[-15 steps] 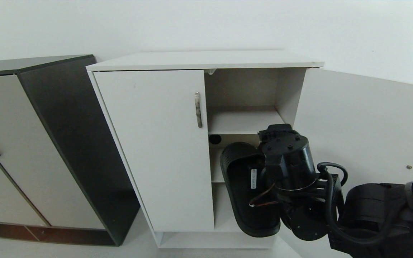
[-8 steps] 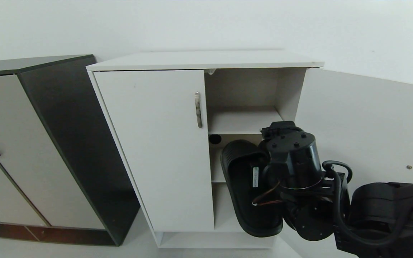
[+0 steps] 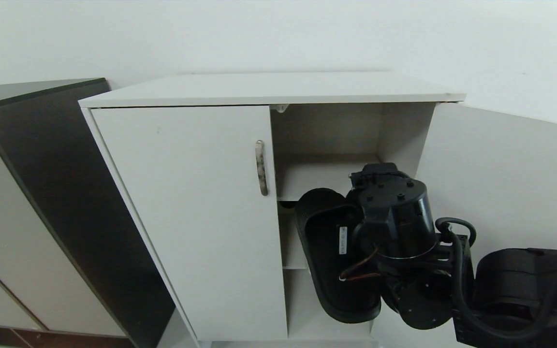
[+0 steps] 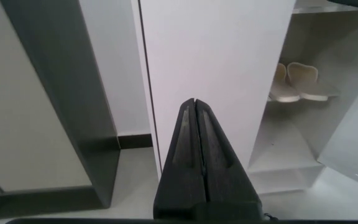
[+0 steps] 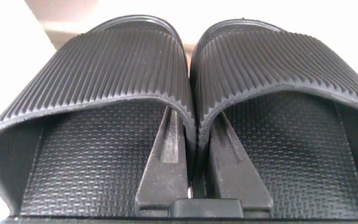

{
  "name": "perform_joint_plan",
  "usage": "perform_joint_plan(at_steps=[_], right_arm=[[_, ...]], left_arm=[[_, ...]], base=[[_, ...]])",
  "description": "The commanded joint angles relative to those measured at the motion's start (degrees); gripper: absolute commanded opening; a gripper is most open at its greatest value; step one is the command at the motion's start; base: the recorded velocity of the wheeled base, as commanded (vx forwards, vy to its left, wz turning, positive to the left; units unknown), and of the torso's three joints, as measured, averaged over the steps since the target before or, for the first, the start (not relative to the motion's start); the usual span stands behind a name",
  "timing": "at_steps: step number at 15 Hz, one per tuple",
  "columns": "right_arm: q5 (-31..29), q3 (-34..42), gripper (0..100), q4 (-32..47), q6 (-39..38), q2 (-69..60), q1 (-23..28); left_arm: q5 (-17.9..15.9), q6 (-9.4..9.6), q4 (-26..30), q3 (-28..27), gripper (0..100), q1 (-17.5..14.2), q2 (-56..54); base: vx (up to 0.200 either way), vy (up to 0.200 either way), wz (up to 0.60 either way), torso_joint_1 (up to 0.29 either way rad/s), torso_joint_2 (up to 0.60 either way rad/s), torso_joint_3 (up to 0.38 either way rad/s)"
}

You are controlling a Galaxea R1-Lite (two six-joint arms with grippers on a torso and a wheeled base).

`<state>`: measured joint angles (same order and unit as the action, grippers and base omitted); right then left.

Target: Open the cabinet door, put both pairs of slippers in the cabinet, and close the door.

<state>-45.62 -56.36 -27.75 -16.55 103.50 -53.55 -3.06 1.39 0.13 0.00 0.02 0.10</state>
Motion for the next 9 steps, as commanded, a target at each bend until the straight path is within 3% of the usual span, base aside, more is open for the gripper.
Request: perform_joint_plan(at_steps=[1, 3, 9], right_arm=[[0.0, -0.07, 0, -0.03, 0.03, 0.74, -0.24], [0.0, -0.42, 0, -0.12, -0.06, 1.36, -0.24], [0.27, -3.85, 0, -2.58, 1.88, 4.52, 0.29]], left_arm=[[-0.02, 0.02, -0.05, 0.0, 0, -0.02, -0.01], [-0.02, 0.02, -0.05, 0.0, 0, -0.02, 0.08], [-0.02, 0.02, -0.05, 0.0, 0, -0.02, -0.01]], base=[[0.2, 0.0, 0.0, 0.002, 0.0, 0.007], [0.2, 0.0, 0.0, 0.002, 0.0, 0.0], [0.0, 0.0, 0.0, 0.0, 0.0, 0.0]])
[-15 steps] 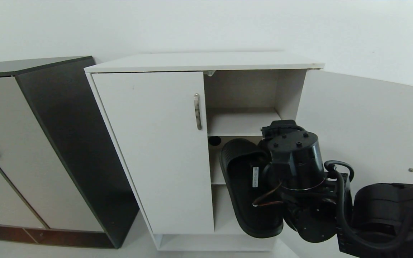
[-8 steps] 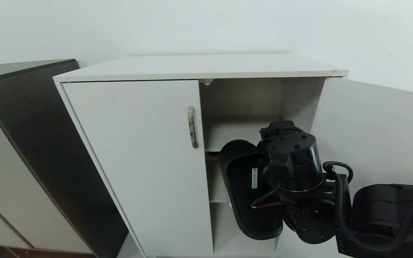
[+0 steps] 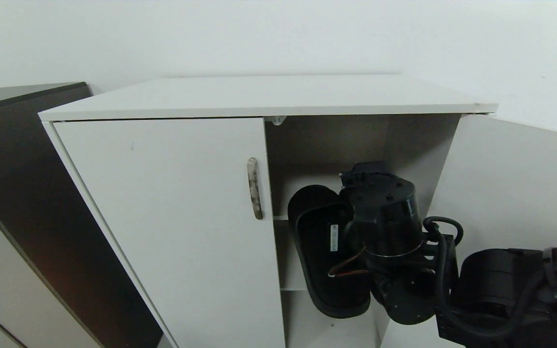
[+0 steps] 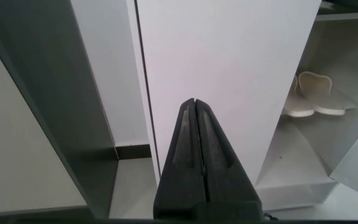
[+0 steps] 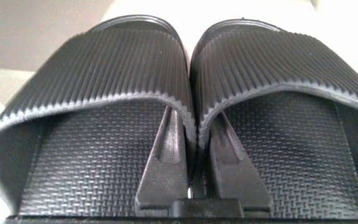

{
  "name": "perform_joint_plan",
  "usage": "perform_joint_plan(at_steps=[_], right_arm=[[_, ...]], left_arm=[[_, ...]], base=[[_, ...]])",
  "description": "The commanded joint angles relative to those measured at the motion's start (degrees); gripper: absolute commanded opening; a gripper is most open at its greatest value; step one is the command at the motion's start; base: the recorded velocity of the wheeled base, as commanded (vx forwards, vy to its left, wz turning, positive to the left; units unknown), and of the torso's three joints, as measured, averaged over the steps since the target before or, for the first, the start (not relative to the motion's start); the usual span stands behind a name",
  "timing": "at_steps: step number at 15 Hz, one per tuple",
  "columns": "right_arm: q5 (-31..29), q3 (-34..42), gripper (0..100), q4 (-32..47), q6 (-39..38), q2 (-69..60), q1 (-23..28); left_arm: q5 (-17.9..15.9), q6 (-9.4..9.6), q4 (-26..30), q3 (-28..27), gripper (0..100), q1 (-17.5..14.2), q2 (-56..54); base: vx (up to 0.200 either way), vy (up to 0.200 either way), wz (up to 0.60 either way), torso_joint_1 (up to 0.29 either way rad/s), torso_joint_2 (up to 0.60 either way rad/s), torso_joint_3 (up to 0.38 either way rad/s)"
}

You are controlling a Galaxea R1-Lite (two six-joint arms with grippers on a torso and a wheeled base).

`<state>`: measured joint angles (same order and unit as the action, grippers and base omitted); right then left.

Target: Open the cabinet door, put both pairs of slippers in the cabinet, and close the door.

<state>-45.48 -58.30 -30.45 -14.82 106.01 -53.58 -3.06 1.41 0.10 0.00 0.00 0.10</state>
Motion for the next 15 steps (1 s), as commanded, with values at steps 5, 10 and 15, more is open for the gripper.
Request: perform_joint_plan(at_steps=[5, 10, 15], right_arm=[[0.75, -12.63, 0, 2.94, 2.34, 9.48, 7.26], [1.71, -22.21, 0, 8.48, 2.26, 13.61, 9.54], [4.79, -31.44, 0, 13.05, 2.43, 17.21, 11.92]], left_arm=[[-0.02, -0.01, -0.01, 0.0, 0, 0.0, -0.01], [-0.02, -0.01, -0.01, 0.0, 0, 0.0, -0.01], [-0.02, -0.01, -0.01, 0.0, 0, 0.0, -0.01]], base=[[0.0, 0.0, 0.0, 0.0, 0.0, 0.0], [0.0, 0.0, 0.0, 0.0, 0.0, 0.0], [0.0, 0.0, 0.0, 0.0, 0.0, 0.0]])
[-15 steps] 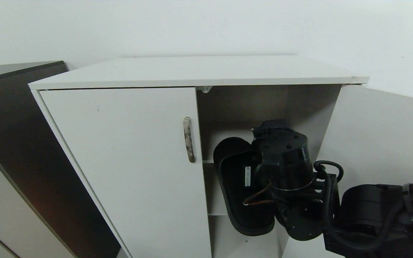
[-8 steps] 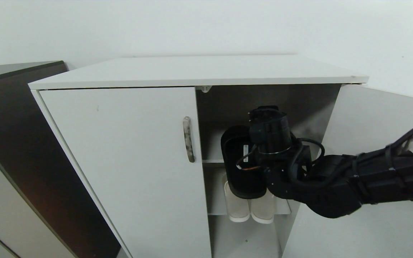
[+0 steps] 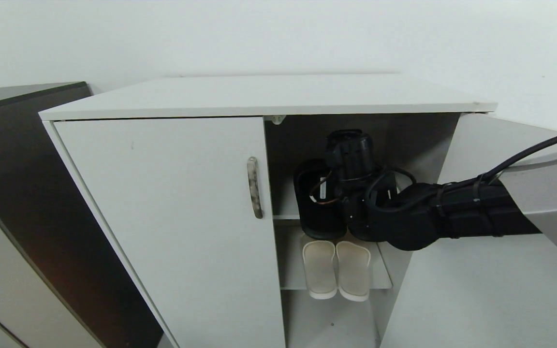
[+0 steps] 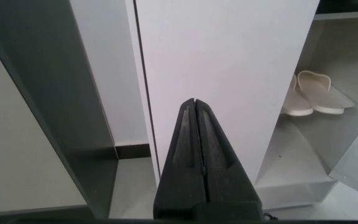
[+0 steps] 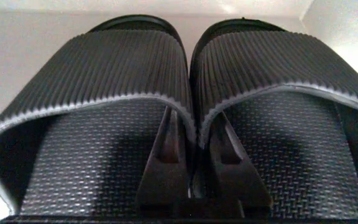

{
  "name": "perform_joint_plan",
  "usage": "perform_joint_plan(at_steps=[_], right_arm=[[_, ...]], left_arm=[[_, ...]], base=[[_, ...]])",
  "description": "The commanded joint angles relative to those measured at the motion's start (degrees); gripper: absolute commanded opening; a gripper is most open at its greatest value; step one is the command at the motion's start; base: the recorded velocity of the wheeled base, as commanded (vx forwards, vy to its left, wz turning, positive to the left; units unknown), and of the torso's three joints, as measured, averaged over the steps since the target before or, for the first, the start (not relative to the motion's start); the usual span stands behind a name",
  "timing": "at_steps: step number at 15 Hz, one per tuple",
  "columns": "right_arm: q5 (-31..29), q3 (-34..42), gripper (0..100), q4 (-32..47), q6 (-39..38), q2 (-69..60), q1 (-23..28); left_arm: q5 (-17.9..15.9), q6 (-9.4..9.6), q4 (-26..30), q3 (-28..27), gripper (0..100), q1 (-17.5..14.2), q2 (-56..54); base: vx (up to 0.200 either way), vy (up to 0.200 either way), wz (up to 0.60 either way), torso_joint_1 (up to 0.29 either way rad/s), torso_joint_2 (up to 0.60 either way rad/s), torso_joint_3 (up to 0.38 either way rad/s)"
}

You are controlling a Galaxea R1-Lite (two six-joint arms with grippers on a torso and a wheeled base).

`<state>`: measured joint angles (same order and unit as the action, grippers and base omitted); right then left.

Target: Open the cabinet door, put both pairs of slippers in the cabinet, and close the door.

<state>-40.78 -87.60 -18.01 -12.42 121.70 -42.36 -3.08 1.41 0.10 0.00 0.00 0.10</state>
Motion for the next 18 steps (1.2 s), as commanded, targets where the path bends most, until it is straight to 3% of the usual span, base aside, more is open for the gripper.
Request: perform_joint_plan(at_steps=[1, 7, 18], right_arm=[[0.08, -3.19, 0, 2.01, 0.03, 1.7, 0.79], [0.61, -9.61, 0, 5.53, 0.03, 4.42, 1.84], [0.79, -10.22, 0, 5.35, -0.06, 6.53, 2.37]], left_arm=[[0.01, -0.01, -0.01, 0.0, 0, 0.0, -0.01], [0.01, -0.01, -0.01, 0.0, 0, 0.0, 0.08], [0.01, -0.01, -0.01, 0.0, 0, 0.0, -0.01]], base=[[0.0, 0.0, 0.0, 0.0, 0.0, 0.0], [0.0, 0.0, 0.0, 0.0, 0.0, 0.0], [0.0, 0.0, 0.0, 0.0, 0.0, 0.0]])
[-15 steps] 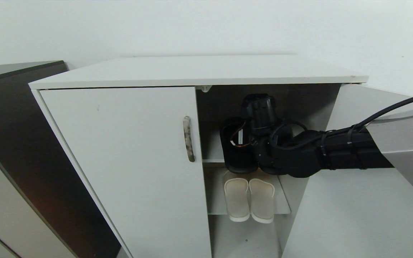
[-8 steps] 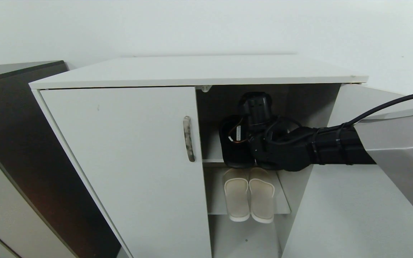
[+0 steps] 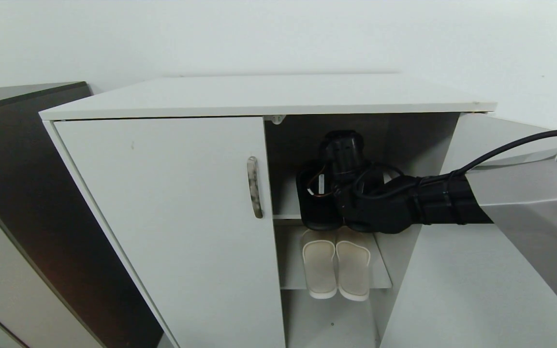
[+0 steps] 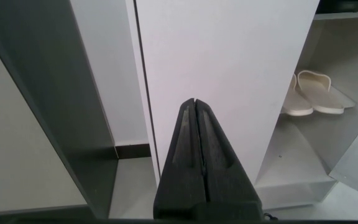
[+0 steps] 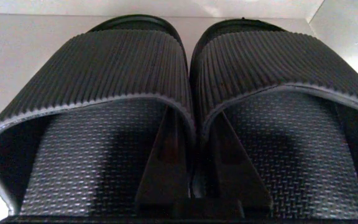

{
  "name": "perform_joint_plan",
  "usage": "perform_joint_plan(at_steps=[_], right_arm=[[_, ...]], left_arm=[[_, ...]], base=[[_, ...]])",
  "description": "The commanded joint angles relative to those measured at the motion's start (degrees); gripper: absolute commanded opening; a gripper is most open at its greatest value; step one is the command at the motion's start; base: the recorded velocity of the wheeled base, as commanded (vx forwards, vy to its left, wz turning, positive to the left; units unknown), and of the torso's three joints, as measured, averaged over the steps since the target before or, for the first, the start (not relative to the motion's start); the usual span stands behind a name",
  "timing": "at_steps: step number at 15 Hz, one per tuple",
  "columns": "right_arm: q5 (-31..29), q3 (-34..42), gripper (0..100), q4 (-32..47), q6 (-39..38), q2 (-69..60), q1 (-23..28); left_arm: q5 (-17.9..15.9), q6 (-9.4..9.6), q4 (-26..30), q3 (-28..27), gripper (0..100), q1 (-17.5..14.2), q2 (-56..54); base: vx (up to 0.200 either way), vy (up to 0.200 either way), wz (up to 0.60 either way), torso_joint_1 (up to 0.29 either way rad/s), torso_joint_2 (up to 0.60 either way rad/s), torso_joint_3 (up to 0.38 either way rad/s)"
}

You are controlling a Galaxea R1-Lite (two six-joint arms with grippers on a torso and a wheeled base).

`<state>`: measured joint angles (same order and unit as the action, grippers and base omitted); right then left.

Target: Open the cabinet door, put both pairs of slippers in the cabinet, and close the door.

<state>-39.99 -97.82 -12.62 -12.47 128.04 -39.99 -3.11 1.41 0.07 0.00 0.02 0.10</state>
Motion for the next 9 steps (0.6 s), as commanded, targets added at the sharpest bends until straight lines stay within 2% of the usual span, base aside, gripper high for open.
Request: perform_joint_plan(at_steps=[1, 5, 6, 9], right_arm=[[-0.01, 0.0, 0, -0.04, -0.01, 0.19, -0.01], [-0.09, 0.08, 0, 0.05, -0.01, 0.19, -0.09], [-0.01, 0.08, 100, 0.05, -0.01, 0.19, -0.09], [-0.18, 3.42, 100, 0.05, -0.01, -1.83, -0.44]], left_arm=[[0.03, -0.01, 0.01, 0.0, 0, -0.02, 0.08], [0.03, -0.01, 0.01, 0.0, 0, -0.02, -0.01], [0.03, -0.01, 0.01, 0.0, 0, -0.02, -0.01], [0.03, -0.01, 0.01, 0.0, 0, -0.02, -0.01]], base=[[0.0, 0.0, 0.0, 0.0, 0.0, 0.0], [0.0, 0.0, 0.0, 0.0, 0.0, 0.0], [0.0, 0.0, 0.0, 0.0, 0.0, 0.0], [0.0, 0.0, 0.0, 0.0, 0.0, 0.0]])
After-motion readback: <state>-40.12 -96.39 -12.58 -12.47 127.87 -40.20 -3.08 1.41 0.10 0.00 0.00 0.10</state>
